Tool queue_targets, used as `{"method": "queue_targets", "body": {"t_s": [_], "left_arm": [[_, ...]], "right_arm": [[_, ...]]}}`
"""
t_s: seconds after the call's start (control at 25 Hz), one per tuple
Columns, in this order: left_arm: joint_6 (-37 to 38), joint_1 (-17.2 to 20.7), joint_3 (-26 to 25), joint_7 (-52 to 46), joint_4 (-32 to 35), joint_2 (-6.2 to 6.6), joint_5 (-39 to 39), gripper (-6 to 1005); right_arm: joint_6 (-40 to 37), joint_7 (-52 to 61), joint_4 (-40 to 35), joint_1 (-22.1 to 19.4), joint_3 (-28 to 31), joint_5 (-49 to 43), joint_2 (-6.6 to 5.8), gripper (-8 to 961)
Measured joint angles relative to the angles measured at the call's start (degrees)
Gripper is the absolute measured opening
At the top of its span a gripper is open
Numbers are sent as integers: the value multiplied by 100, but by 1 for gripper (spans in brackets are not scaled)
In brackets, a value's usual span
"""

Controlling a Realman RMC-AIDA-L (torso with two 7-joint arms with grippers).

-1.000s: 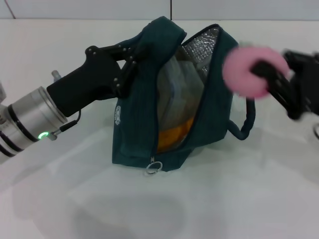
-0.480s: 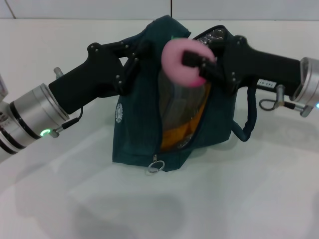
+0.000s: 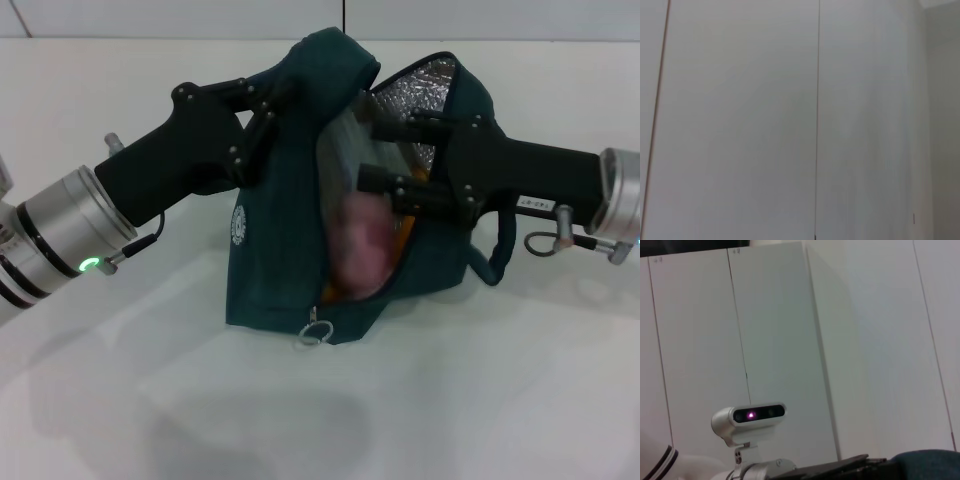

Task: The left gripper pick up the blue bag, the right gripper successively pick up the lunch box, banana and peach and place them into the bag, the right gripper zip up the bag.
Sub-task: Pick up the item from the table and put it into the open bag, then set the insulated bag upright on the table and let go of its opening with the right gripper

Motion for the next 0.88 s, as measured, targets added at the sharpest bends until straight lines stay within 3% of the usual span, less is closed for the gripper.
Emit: {"method": "queue_targets", "body": {"t_s": [0.16,0.32,0.6,0.88], "left_arm": [[-11,13,4,0,0,-4,-2,65],[-39,30,3,0,-3,-7,-2,66],[-68,47,14,0,-9,1,26,66],[-79,-12,29,0,-9,0,43,66]], "right_arm": [[-226,-44,-362,-387,27,184,0,473],[-537,-33,-1013,-1089,0,317,-27,628],[-364,270,-1743,-1991,-37,-415,-129,674],[364,284,-1674,-2076,-86,-912,-95,646]]}}
